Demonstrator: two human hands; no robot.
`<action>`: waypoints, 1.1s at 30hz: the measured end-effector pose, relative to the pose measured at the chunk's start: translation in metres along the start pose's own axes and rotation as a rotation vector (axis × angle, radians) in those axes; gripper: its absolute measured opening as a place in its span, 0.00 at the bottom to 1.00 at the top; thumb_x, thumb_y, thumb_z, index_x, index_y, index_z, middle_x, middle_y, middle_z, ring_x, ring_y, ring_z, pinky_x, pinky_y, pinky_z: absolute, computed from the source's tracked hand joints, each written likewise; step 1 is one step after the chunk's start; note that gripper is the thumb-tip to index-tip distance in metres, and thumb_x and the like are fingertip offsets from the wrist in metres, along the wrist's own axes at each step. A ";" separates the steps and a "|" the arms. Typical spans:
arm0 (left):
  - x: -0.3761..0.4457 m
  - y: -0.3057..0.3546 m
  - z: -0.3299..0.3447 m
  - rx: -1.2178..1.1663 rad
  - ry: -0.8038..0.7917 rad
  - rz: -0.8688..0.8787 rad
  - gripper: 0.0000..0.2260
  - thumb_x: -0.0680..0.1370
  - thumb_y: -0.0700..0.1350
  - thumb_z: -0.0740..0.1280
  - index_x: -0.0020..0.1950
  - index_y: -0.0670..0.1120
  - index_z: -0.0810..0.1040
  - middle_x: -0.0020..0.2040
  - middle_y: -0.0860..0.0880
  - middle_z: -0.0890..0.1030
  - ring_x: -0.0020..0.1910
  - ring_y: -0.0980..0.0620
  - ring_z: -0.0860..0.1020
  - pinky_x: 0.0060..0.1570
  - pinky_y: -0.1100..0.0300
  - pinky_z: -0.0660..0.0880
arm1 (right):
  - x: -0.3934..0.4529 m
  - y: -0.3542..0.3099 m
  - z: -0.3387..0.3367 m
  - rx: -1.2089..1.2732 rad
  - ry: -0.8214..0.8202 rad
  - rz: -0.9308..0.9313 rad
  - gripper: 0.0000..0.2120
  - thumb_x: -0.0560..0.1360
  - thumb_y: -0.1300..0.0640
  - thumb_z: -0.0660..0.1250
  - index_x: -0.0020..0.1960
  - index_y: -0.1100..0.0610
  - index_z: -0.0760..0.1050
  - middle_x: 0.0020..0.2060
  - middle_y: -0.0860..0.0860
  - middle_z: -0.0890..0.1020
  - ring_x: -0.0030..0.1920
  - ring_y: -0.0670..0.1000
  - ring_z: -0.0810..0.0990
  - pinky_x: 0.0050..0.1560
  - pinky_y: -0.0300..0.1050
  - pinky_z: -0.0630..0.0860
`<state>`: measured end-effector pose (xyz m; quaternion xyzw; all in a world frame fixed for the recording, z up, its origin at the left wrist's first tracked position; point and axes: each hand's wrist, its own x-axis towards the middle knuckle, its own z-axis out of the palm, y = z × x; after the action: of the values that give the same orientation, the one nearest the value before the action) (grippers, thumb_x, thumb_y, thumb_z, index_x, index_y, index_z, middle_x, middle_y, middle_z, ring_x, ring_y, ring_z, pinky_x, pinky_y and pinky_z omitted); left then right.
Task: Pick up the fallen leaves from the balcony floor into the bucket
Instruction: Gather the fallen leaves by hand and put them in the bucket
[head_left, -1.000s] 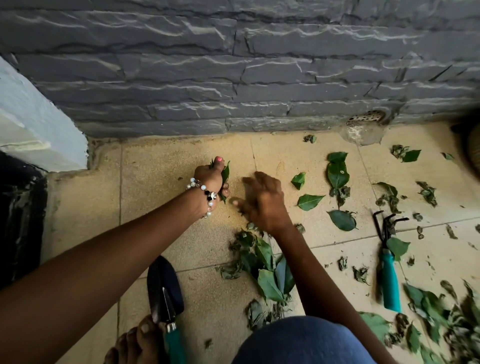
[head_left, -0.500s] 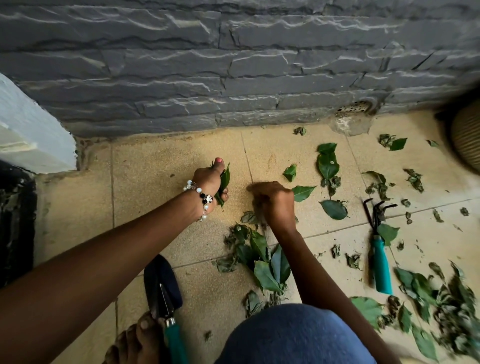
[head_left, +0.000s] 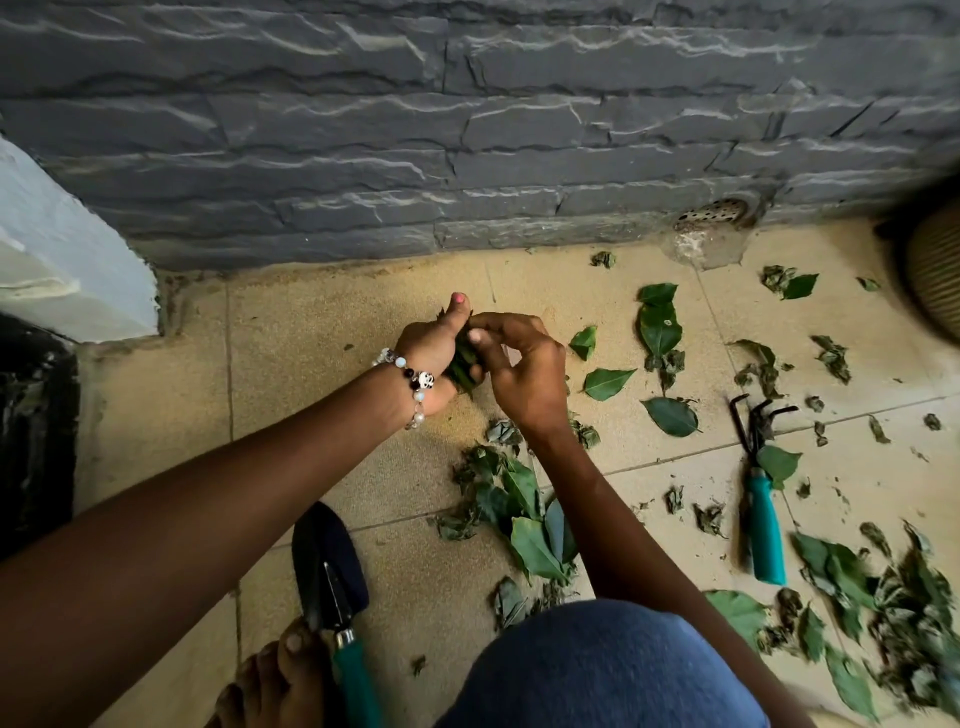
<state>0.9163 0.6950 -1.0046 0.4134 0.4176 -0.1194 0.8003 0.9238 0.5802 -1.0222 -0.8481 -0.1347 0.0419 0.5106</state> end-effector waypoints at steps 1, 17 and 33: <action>0.000 -0.001 0.000 0.016 0.025 0.034 0.15 0.79 0.52 0.66 0.39 0.42 0.74 0.26 0.49 0.76 0.23 0.52 0.73 0.24 0.65 0.70 | 0.000 0.001 -0.003 0.083 -0.036 0.027 0.07 0.78 0.60 0.66 0.53 0.58 0.82 0.46 0.50 0.84 0.48 0.48 0.81 0.51 0.47 0.78; 0.009 -0.013 -0.002 0.089 0.145 0.015 0.21 0.81 0.57 0.60 0.36 0.43 0.74 0.25 0.51 0.69 0.16 0.57 0.64 0.21 0.71 0.60 | -0.061 0.062 -0.016 -0.652 -0.310 -0.053 0.26 0.77 0.44 0.64 0.71 0.56 0.70 0.72 0.63 0.66 0.74 0.67 0.60 0.70 0.62 0.64; -0.005 -0.023 0.024 0.137 0.154 -0.093 0.19 0.82 0.55 0.59 0.42 0.42 0.76 0.41 0.43 0.80 0.39 0.46 0.79 0.38 0.52 0.78 | -0.025 -0.003 0.000 0.303 0.221 0.155 0.11 0.73 0.70 0.69 0.51 0.59 0.84 0.47 0.49 0.85 0.48 0.42 0.83 0.55 0.40 0.78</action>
<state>0.9146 0.6614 -1.0065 0.4551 0.4875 -0.1525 0.7294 0.8994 0.5746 -1.0206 -0.7689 -0.0042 0.0078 0.6393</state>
